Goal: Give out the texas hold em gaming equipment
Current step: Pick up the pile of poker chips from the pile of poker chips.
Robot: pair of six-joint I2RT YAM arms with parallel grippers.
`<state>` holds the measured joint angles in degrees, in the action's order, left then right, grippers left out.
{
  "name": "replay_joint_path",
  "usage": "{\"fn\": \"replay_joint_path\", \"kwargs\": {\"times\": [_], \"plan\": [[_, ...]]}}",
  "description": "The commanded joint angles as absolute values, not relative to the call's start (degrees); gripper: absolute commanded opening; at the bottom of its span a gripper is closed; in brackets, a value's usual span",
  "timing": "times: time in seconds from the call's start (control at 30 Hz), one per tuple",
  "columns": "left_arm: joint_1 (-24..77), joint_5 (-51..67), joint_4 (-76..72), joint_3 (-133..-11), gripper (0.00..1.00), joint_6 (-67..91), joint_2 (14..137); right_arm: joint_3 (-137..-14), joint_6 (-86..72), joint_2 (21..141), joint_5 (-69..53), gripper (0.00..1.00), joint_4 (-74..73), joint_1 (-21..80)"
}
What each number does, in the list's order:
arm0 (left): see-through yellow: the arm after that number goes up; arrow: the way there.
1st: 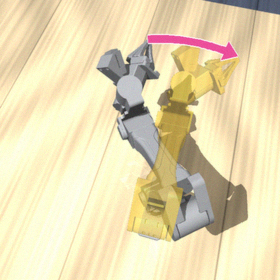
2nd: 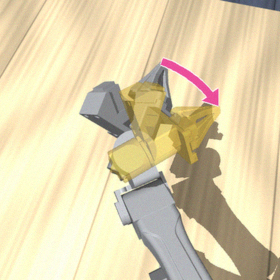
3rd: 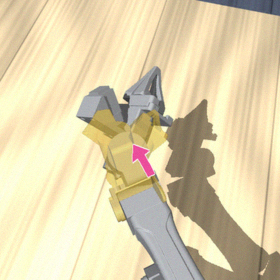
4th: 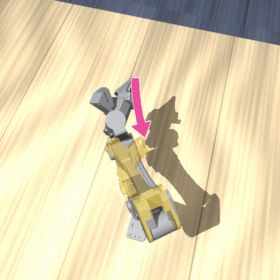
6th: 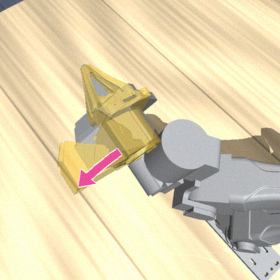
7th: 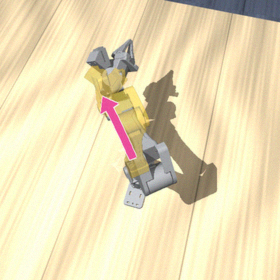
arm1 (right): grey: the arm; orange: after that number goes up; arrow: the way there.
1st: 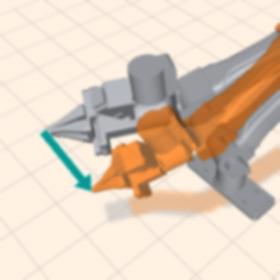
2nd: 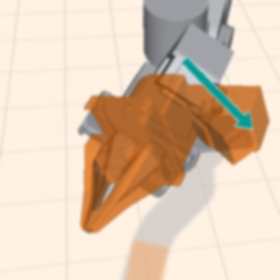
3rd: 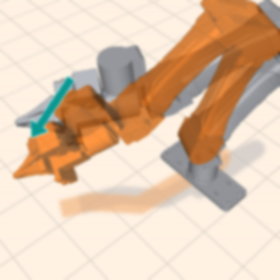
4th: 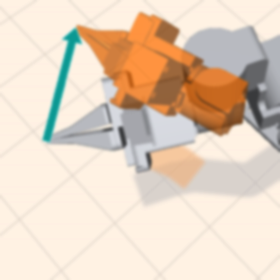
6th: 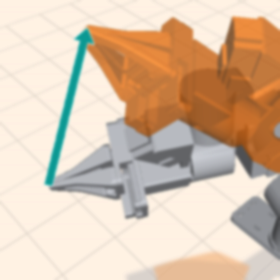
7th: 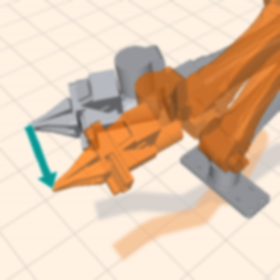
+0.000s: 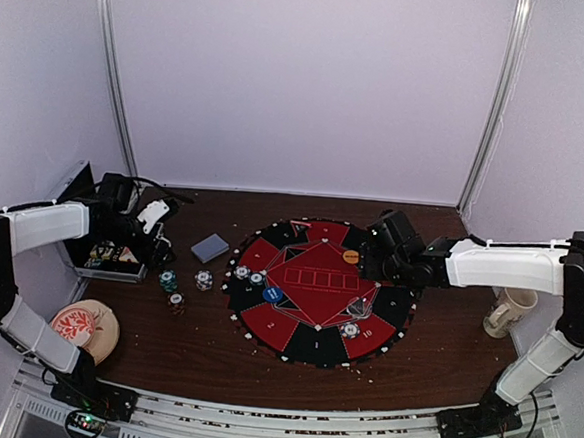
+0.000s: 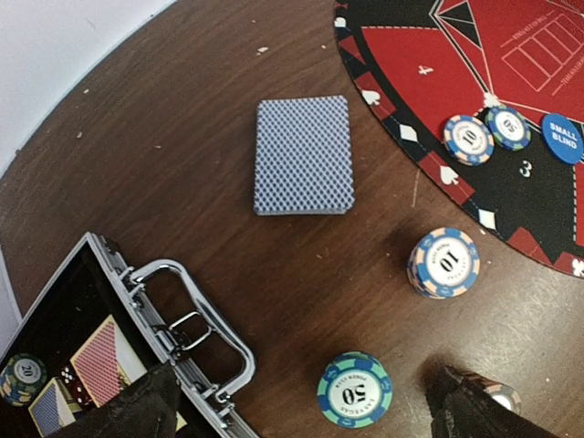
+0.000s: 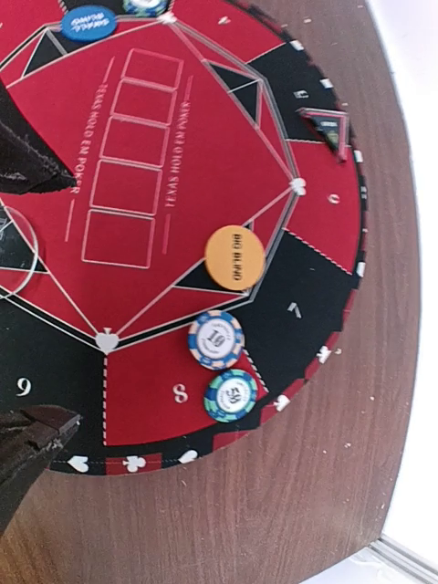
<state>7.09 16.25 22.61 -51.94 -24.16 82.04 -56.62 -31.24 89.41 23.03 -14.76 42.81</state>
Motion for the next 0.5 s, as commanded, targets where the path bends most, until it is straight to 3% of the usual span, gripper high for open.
{"fn": "replay_joint_path", "kwargs": {"times": [0.0,0.47], "plan": [[6.81,20.60,25.78,-50.19,0.98,-25.77,80.64,-55.42,-30.73,91.88,27.65,0.82,-12.14,45.85],[6.78,18.46,25.42,-48.57,0.88,-25.77,85.77,-53.64,-29.98,93.54,25.41,0.83,-8.93,47.20]]}}
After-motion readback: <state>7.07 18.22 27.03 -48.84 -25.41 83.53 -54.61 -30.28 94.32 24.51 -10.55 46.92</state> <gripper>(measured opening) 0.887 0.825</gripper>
